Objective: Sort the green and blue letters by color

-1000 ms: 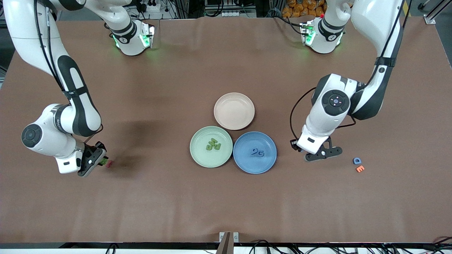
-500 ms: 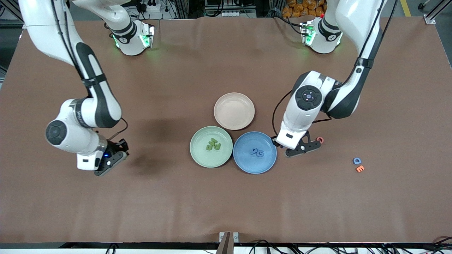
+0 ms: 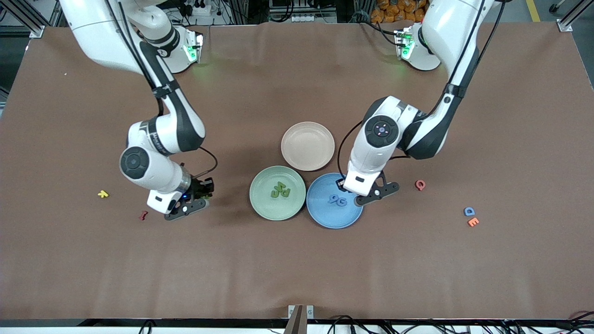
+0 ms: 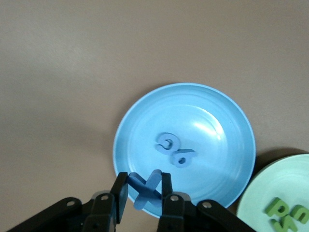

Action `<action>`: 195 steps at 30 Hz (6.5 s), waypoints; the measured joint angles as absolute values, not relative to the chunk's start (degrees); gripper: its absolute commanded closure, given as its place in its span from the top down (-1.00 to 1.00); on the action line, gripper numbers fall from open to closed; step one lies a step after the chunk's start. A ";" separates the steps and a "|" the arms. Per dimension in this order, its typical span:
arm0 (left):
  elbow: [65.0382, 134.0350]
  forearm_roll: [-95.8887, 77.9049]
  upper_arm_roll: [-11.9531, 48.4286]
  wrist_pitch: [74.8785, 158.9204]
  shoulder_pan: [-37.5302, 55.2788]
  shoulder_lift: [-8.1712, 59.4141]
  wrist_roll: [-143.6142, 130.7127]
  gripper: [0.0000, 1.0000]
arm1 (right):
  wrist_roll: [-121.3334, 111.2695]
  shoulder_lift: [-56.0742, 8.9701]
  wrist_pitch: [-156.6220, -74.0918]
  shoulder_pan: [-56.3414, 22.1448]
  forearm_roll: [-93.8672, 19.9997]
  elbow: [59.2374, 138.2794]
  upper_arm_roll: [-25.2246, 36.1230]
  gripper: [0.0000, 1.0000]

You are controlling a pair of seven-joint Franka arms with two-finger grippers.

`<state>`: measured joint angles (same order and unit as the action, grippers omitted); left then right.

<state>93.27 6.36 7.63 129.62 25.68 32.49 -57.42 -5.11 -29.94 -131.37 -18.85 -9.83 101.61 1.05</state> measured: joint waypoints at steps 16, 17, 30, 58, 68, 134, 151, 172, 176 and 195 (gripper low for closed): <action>88.07 6.14 7.51 129.62 26.34 37.58 -59.90 -0.59 | 25.40 -30.01 -131.37 -22.24 -9.85 100.74 -2.18 -1.00; 87.86 6.14 7.50 129.62 26.34 37.85 -59.91 -0.59 | 26.99 -30.02 -131.37 -22.31 -9.85 100.49 -2.52 -1.00; 86.79 6.14 7.45 129.62 26.31 39.26 -59.96 -0.09 | 44.94 -33.43 -131.18 -23.83 -9.90 95.70 -4.63 -1.00; 86.64 6.14 7.23 128.84 21.89 38.45 -54.45 0.11 | 57.73 -41.40 -131.82 -27.82 -9.93 88.45 -4.68 0.68; 87.58 6.14 7.89 124.73 15.76 36.95 -43.71 0.12 | 60.31 -42.22 -133.73 -28.23 -9.95 87.87 -4.67 1.00; 91.51 10.41 8.04 132.43 -9.40 40.34 0.75 0.13 | 43.55 -17.17 -114.13 -21.48 -5.39 97.47 -4.00 1.00; 97.00 10.41 8.05 138.38 -10.48 40.10 0.74 0.13 | 33.27 -8.81 -109.48 -18.44 -5.15 103.28 -3.98 1.00; 99.36 10.41 8.05 140.40 -11.78 38.32 0.74 0.16 | 30.22 -6.38 -107.48 -18.09 -5.12 103.91 -4.05 1.00; 100.03 10.41 8.06 141.36 -11.88 38.32 0.74 0.16 | 28.21 -5.02 -107.33 -17.05 -5.01 103.93 -4.03 1.00; 102.33 9.93 8.11 143.69 -11.90 38.15 0.25 0.16 | 11.93 1.46 -106.50 -9.54 -3.20 103.99 -3.69 1.00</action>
<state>102.33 9.93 8.11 143.69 -11.90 38.15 0.25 11.93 1.46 -106.50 -9.54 -3.20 103.99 -3.69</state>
